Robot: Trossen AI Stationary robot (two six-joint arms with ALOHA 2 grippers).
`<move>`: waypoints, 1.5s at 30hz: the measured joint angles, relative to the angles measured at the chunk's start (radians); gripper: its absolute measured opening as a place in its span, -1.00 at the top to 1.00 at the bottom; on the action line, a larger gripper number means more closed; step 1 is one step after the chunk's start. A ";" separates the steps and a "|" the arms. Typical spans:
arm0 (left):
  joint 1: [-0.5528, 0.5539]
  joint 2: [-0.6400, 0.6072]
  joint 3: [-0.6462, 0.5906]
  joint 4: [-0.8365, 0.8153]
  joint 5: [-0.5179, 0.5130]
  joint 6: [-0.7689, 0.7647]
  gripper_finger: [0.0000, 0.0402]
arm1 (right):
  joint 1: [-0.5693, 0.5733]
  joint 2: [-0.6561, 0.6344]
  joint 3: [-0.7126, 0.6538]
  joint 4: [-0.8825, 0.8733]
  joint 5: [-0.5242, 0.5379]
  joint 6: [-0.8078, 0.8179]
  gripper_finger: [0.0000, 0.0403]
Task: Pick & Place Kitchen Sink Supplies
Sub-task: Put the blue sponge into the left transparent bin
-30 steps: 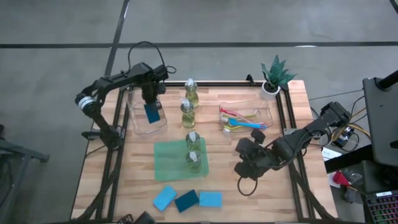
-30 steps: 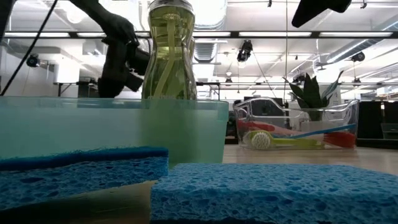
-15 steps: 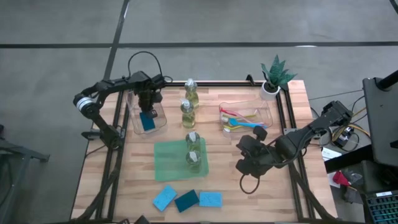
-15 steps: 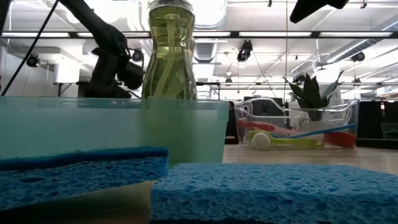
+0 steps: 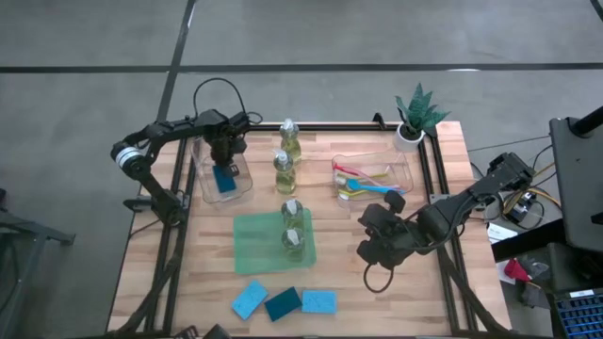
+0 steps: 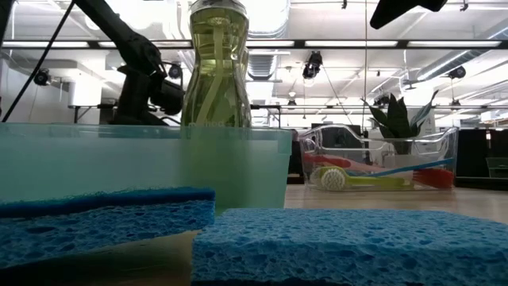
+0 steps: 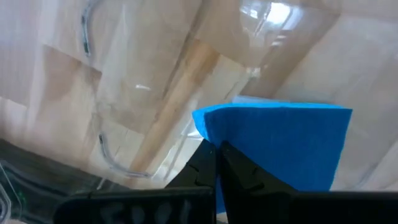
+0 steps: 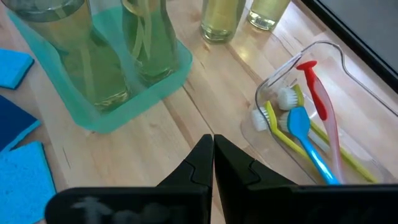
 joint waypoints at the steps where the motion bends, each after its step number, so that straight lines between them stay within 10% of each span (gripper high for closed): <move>1: 0.000 0.000 0.000 0.007 0.000 -0.012 0.98 | 0.000 0.000 0.000 0.000 0.000 0.000 0.96; 25: 0.001 -0.089 0.057 -0.099 -0.042 -0.093 0.27 | -0.007 0.000 0.000 -0.001 0.063 -0.003 0.96; 38: -0.038 -0.491 0.079 -0.068 0.368 -0.404 0.28 | -0.010 -0.053 -0.017 0.047 0.064 -0.099 0.96; 45: -0.134 -0.689 0.078 0.066 0.413 -0.575 0.28 | -0.016 -0.281 -0.278 0.529 -0.038 -0.314 0.96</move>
